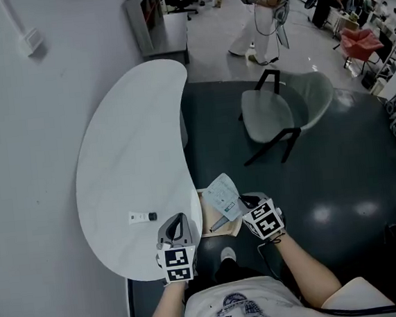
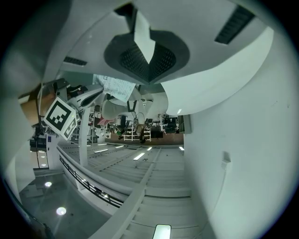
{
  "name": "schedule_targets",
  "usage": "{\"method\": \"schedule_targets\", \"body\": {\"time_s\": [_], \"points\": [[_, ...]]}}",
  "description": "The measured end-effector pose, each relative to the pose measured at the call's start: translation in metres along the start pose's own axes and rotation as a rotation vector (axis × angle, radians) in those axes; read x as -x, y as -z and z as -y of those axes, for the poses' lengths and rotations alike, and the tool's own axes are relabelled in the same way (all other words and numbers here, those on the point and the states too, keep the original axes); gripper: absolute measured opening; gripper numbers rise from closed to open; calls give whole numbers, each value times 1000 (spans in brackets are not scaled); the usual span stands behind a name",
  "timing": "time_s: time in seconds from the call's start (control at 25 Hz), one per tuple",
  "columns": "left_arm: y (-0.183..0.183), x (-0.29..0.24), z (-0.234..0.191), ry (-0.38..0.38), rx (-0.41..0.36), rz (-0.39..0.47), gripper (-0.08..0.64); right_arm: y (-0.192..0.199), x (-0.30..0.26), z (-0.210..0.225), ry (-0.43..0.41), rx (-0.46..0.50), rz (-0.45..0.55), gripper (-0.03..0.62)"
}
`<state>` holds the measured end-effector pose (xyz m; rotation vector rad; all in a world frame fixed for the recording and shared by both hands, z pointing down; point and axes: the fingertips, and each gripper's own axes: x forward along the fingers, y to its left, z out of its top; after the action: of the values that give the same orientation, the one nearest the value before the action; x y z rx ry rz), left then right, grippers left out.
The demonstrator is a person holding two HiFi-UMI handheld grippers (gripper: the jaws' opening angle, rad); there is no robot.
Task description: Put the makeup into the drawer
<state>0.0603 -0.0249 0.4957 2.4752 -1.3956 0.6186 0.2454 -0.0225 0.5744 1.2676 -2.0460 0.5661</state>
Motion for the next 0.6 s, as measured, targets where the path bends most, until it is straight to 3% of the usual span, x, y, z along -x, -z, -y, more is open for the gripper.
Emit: {"method": "schedule_targets", "body": {"time_s": [0.6], "points": [[33, -25, 10, -2, 15, -44, 41, 45, -52, -6, -58, 12, -107, 29]]}}
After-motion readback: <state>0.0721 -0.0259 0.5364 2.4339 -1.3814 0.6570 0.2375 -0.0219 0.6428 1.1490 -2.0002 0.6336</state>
